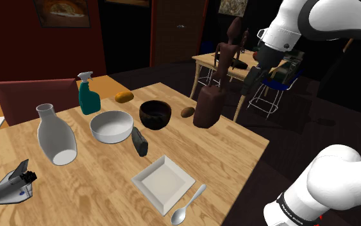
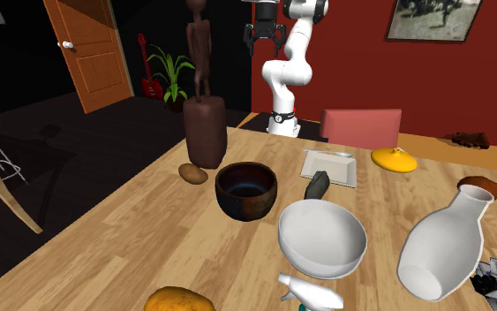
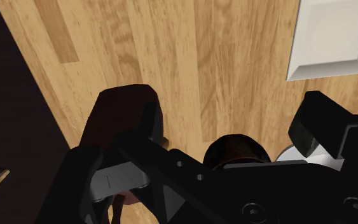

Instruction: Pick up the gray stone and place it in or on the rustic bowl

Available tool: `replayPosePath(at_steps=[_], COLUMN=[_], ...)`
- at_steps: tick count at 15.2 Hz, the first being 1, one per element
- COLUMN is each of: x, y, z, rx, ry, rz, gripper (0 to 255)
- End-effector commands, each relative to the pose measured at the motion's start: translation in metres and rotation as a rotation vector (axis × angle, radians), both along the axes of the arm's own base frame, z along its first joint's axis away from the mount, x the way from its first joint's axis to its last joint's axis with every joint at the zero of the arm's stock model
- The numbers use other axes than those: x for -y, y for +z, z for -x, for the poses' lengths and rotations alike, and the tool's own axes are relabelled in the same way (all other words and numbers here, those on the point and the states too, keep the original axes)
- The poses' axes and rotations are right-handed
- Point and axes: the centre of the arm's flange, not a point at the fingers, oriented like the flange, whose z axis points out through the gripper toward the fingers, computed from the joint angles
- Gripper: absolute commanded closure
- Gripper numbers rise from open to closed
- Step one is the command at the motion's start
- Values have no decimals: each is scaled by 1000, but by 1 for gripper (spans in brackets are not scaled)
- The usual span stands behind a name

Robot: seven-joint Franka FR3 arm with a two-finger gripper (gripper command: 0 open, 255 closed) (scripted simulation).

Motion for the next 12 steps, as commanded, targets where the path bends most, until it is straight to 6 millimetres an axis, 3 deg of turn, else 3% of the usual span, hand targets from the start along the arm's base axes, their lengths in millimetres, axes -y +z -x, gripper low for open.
replayPosePath(at_steps=[1, 12], x=[0, -99], y=[0, -76], z=[0, -81], rx=[0, -49], ry=[0, -72], rz=[0, -6], gripper=[0, 0])
